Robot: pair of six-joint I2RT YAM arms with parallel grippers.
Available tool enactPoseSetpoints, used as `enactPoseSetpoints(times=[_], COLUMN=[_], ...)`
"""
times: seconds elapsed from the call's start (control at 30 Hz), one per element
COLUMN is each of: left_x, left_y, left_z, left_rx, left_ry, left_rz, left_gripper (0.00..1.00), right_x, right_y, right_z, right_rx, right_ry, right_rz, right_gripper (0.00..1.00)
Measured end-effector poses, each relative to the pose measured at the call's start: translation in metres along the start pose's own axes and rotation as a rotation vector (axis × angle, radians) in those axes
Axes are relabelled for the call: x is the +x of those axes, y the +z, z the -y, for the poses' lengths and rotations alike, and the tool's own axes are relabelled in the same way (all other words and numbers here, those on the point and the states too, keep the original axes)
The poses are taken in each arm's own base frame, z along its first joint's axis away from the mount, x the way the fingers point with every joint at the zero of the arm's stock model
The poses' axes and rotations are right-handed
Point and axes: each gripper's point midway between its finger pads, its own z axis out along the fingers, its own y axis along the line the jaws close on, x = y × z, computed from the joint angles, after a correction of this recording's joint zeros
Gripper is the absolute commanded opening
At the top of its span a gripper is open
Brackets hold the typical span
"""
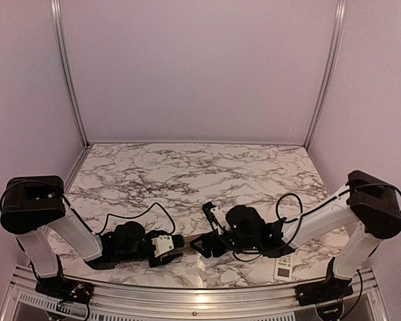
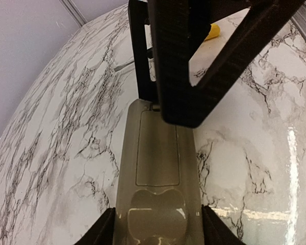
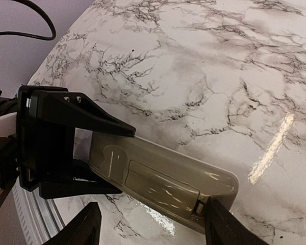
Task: Unload the batteries from the remote control
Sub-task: Remove the battery cover from the remote control.
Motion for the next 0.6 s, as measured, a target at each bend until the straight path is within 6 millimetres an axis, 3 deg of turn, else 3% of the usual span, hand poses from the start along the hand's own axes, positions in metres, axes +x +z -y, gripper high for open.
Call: enactPoseSetpoints(times=[0.6], left_x=[0.0032], left_y=[0.0], left_z=[-0.0047], left_rx=[-0.023], left_ry=[-0.018], left_rz=[-0.014], left_gripper=[0.0], right_x=[-0.0028], right_y=[0.0086], right_z=[0.0003], right_rx=[0.001], right_ry=[0.009], right_rz=[0.017], right_gripper=[0.66])
